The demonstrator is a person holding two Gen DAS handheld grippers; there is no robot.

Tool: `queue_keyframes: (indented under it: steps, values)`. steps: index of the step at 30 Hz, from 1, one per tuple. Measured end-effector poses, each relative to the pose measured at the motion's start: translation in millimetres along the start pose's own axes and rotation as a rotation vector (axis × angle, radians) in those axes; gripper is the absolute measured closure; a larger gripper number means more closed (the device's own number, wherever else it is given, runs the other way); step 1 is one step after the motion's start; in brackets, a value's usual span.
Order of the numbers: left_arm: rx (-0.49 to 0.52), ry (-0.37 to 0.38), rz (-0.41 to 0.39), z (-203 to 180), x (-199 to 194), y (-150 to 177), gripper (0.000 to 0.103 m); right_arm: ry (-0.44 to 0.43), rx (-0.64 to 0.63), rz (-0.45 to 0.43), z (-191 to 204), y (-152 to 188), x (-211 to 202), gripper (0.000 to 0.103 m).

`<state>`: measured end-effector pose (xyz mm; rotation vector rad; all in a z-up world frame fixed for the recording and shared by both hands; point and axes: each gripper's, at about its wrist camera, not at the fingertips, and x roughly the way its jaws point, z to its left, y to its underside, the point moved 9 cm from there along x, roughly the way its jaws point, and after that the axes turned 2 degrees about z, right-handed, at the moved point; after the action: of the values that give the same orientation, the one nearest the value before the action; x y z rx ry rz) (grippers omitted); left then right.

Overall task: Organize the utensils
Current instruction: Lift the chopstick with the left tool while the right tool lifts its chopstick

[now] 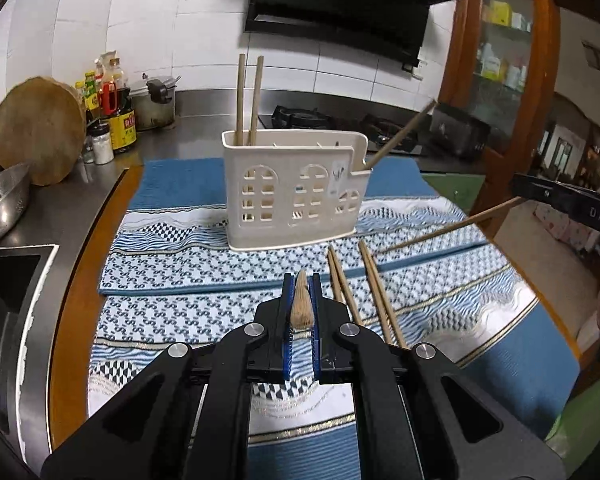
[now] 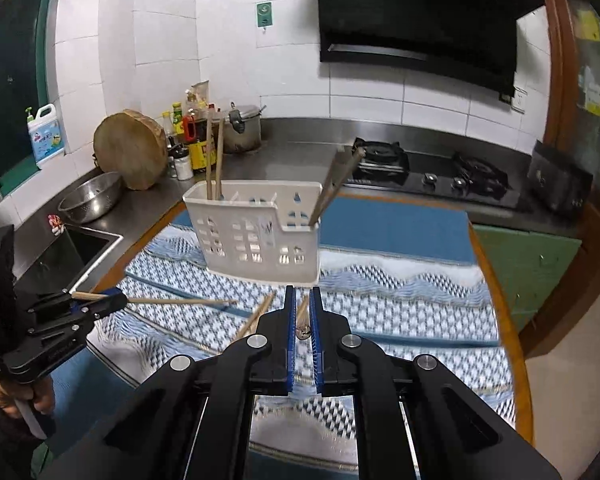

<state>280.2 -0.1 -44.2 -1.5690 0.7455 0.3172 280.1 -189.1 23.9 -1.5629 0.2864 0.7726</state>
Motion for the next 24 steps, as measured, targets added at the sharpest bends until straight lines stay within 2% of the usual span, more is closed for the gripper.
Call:
queue_keyframes:
  steps: [5,10,19,24]
  values:
    - [0.002,-0.016,-0.007,8,2,-22,0.097,-0.002,-0.039,-0.012,5,-35,1,0.096]
    - [-0.008,0.001,-0.005,16,4,-42,0.097,0.007,-0.077,-0.022,10,-67,4,0.097]
    - [0.016,0.017,-0.023,18,-2,-79,0.097,0.023,-0.100,-0.098,17,-145,5,0.097]
    - [0.043,0.027,-0.081,17,-25,-118,0.097,0.034,-0.104,-0.127,21,-184,13,0.097]
